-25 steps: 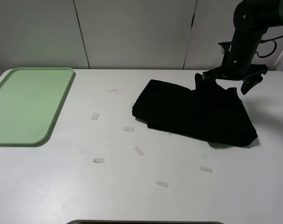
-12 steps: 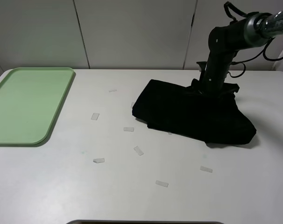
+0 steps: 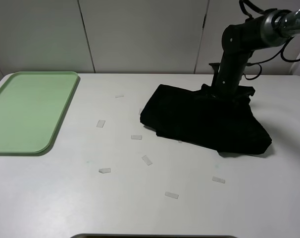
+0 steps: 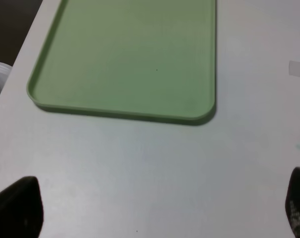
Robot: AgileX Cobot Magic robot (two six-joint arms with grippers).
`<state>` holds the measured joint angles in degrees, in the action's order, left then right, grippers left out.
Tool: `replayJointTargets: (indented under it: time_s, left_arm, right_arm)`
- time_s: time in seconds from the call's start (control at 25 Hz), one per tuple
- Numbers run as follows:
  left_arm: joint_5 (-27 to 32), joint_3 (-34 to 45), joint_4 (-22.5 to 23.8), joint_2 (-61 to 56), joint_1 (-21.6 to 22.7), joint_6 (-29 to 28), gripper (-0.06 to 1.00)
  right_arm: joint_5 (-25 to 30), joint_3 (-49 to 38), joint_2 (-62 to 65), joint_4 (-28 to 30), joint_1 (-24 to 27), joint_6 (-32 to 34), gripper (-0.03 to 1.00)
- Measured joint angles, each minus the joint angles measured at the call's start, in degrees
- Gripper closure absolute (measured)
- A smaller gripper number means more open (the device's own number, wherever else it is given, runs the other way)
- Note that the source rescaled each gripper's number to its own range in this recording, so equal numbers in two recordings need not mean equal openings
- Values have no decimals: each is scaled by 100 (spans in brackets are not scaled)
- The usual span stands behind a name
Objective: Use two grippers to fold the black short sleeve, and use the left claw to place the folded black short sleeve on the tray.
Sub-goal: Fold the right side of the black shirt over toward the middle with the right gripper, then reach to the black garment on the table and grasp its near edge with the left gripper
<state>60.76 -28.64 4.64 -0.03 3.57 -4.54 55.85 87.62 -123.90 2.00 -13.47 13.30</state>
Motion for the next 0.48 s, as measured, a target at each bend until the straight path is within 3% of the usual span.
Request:
replayJointTargets:
  time_s: [0.48]
  left_arm:
    - [0,0,0,0,0,0,-3]
  right_arm:
    - [961,0,1761,236,0,-129,-3]
